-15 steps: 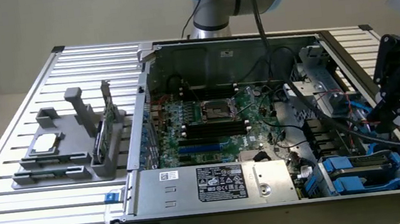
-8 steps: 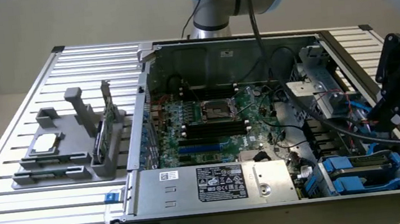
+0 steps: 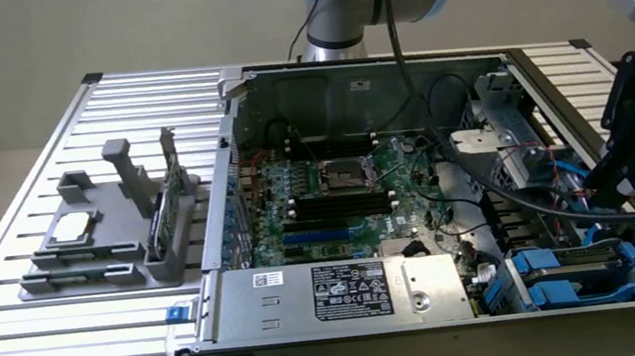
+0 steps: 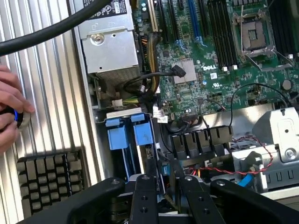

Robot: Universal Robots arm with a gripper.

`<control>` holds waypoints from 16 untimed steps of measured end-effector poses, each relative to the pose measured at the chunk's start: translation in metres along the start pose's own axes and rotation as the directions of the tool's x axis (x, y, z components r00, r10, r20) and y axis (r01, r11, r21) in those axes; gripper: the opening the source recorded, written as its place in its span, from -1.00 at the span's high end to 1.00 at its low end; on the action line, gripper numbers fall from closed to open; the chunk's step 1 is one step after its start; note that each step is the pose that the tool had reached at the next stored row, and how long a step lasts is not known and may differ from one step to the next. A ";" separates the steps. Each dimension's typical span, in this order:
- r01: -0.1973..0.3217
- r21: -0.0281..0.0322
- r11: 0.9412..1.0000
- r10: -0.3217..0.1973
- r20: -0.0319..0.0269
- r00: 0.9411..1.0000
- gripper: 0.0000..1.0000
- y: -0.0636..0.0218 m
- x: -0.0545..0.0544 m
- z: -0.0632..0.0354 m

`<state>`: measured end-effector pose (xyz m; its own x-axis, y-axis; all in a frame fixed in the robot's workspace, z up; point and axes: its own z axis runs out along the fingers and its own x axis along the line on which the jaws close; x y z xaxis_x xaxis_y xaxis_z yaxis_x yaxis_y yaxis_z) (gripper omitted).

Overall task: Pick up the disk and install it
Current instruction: 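Insert the first disk wire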

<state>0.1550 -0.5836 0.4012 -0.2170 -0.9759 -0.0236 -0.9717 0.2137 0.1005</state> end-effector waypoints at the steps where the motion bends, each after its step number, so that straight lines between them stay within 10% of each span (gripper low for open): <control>1: -0.016 0.000 1.000 0.016 0.002 1.000 0.47 0.0000 0.000 -0.0001; 9: -0.149 0.002 0.989 0.149 0.015 0.989 0.47 0.0000 0.000 0.0000; 16: -0.263 0.003 0.965 0.263 0.027 0.964 0.47 0.0000 0.000 0.0000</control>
<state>0.1550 -0.5836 0.4012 -0.4674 -0.8837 -0.0236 -0.8806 0.4631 0.1005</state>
